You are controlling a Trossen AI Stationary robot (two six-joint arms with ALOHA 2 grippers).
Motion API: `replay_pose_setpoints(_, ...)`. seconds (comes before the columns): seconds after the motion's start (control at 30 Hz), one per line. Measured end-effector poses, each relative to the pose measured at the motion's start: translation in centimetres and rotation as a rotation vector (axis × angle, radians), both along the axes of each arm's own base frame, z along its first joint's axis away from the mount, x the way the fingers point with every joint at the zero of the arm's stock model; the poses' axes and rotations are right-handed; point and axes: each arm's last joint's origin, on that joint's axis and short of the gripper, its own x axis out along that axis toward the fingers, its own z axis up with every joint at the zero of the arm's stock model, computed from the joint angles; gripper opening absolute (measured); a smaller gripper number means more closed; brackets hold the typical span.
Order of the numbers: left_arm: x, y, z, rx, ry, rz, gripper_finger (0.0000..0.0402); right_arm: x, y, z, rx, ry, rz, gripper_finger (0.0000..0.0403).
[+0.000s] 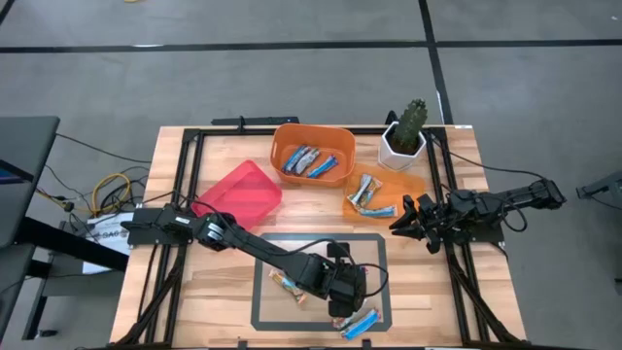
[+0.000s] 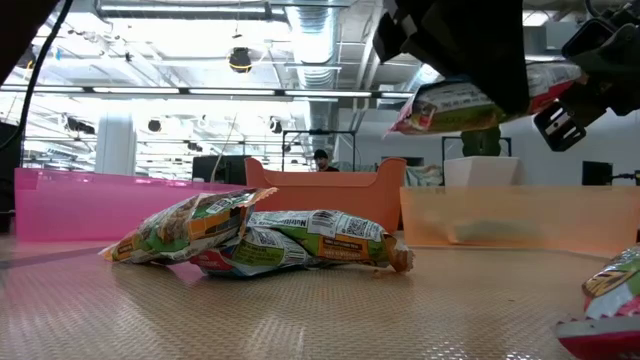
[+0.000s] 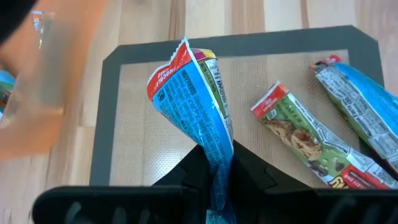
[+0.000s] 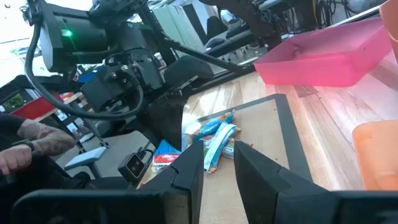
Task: Pick and place Granola Bars by type
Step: Put the red granola bar into the red bin
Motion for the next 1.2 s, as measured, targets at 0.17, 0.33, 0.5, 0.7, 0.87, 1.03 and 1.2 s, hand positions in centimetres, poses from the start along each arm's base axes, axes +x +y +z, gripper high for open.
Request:
replay_pose_setpoints(0.17,0.4,1.2,-0.1,-0.019,0.024,0.01,0.0037,0.0,0.0,0.0,0.0,0.0,0.0,0.0082)
replay_pose_setpoints(0.33,0.6,3.3,-0.3,-0.01,0.084,0.044,0.0037,0.0,0.0,0.0,0.0,0.0,0.0,0.0082)
replay_pose_setpoints(0.5,0.2,5.4,0.1,0.03,0.152,0.093,0.0037,0.0,0.0,0.0,0.0,0.0,0.0,0.0082)
replay_pose_setpoints(0.7,-0.4,7.5,0.9,0.072,0.213,0.149,0.0038,0.0,0.0,0.0,0.0,0.001,0.0,0.0082)
replay_pose_setpoints(0.87,-0.7,9.2,0.8,0.094,0.264,0.184,0.0038,0.0,0.0,0.0,0.0,0.0,0.0,0.0082)
replay_pose_setpoints(1.03,-1.1,10.3,0.1,0.097,0.281,0.203,0.0038,0.0,0.0,0.0,0.0,0.0,-0.001,0.0082)
replay_pose_setpoints(1.2,-1.8,11.1,-0.9,0.064,0.244,0.21,0.0038,0.0,0.0,0.0,0.0,0.0,0.0,0.0082)
